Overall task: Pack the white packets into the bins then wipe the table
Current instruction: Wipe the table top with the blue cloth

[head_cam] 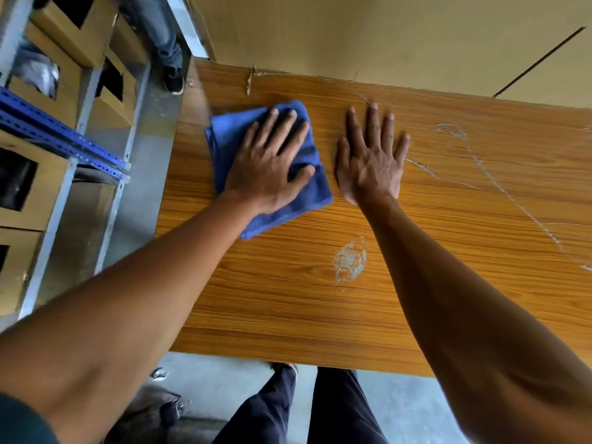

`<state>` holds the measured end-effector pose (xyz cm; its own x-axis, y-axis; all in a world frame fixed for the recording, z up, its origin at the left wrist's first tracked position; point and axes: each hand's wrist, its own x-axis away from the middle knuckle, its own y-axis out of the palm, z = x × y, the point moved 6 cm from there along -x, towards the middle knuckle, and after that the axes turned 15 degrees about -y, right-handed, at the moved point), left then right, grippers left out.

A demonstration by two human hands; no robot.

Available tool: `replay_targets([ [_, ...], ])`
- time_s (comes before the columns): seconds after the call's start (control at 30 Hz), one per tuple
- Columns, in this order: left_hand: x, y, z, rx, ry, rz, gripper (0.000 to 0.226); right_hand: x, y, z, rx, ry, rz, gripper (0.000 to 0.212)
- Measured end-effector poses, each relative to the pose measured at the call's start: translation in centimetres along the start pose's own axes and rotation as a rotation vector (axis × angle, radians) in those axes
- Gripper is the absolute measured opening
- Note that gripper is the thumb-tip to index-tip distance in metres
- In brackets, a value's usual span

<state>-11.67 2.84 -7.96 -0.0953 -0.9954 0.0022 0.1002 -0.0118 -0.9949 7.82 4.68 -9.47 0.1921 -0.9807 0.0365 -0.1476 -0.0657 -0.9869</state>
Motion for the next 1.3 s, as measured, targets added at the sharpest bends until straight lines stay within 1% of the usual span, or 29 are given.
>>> replay_targets([
  [0.1,1.1,0.2,0.6,-0.037,0.077,-0.047,0.085,0.0,0.0,0.1,0.013,0.002,-0.012,0.063],
  [0.3,-7.4,-0.8,-0.7,-0.050,0.177,-0.115,0.084,-0.5,0.1,0.1,0.020,-0.016,-0.015,0.063],
  [0.37,-7.5,-0.3,-0.5,-0.087,0.224,-0.125,0.084,-0.6,0.1,0.1,0.023,-0.015,-0.009,0.063],
  [0.43,-5.8,-0.2,0.0,-0.089,0.247,-0.130,0.082,-0.5,0.1,0.2,0.015,-0.015,-0.004,0.063],
  [0.5,-4.0,0.0,0.5,-0.052,0.184,-0.149,0.078,-0.4,0.0,0.2,0.010,-0.012,0.001,0.063],
  [0.57,-2.3,0.3,1.2,0.003,0.055,-0.164,0.072,-0.3,0.0,0.1,0.006,-0.013,0.002,0.063],
  [0.6,-1.8,0.4,1.6,0.021,0.009,-0.150,0.069,-0.3,-0.1,0.1,0.006,-0.013,0.004,0.063],
  [0.67,-2.0,0.6,2.1,0.041,-0.027,-0.118,0.069,-0.4,-0.1,0.1,0.005,-0.012,0.001,0.063],
  [0.83,-7.9,0.3,1.5,0.041,-0.012,-0.121,0.074,-0.4,0.0,0.1,0.004,-0.005,0.010,0.062],
  [0.9,-8.8,0.7,1.6,0.027,-0.008,-0.113,0.075,-0.5,0.1,0.1,0.009,-0.002,0.016,0.062],
  [0.97,-7.2,0.9,1.8,0.054,-0.010,-0.105,0.075,-0.4,0.1,0.1,0.006,-0.005,0.012,0.062],
  [1.03,-3.7,1.3,2.4,0.067,0.013,-0.088,0.075,-0.2,0.1,0.1,0.010,-0.005,0.003,0.062],
  [1.1,0.1,1.5,3.0,0.044,0.037,-0.069,0.075,-0.1,-0.1,0.1,0.002,-0.006,0.003,0.063],
  [1.17,2.2,1.6,3.1,0.014,0.043,-0.065,0.074,-0.2,-0.3,0.1,-0.005,-0.005,0.005,0.063],
  [1.23,1.6,1.5,2.9,0.014,0.033,-0.067,0.072,-0.2,-0.3,0.0,-0.006,-0.003,0.007,0.062],
  [1.3,-1.2,1.4,2.6,0.030,0.024,-0.066,0.067,-0.2,-0.2,0.0,-0.008,-0.003,0.012,0.062],
])
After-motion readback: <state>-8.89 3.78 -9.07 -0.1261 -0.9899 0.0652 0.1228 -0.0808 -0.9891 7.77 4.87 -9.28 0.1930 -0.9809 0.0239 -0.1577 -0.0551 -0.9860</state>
